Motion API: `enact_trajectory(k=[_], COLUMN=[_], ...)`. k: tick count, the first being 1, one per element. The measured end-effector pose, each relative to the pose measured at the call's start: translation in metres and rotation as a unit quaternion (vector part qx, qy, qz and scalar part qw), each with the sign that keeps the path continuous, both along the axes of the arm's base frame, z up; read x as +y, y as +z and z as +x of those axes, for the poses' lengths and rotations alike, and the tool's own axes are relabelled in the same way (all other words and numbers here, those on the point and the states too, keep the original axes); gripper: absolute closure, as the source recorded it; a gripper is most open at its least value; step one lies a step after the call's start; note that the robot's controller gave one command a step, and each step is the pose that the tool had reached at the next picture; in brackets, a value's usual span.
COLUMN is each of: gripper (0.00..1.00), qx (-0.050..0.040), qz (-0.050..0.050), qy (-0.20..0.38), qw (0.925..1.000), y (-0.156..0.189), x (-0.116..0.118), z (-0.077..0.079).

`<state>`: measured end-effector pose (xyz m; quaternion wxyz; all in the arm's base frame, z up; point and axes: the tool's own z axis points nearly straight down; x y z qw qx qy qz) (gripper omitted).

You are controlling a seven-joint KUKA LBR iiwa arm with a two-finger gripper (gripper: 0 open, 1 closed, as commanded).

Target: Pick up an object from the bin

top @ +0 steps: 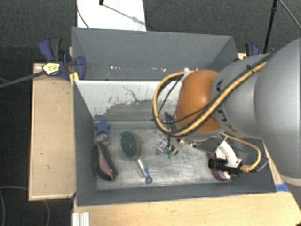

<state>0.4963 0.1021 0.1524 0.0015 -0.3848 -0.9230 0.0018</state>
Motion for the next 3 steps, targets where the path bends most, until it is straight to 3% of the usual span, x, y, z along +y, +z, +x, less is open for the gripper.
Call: enact_trajectory(k=[1, 2, 3], gripper=[1.0, 1.0, 0.0], qx=[-0.0042, -0.0072, -0.0029], qz=[-0.001, 0.001, 0.001], qy=[0.074, 0.059, 0.06], qw=[0.9973, 0.9982, 0.9982], y=[-0.012, 0.061, 0.057], x=[-0.092, -0.091, -0.09], z=[0.041, 0.05, 0.048])
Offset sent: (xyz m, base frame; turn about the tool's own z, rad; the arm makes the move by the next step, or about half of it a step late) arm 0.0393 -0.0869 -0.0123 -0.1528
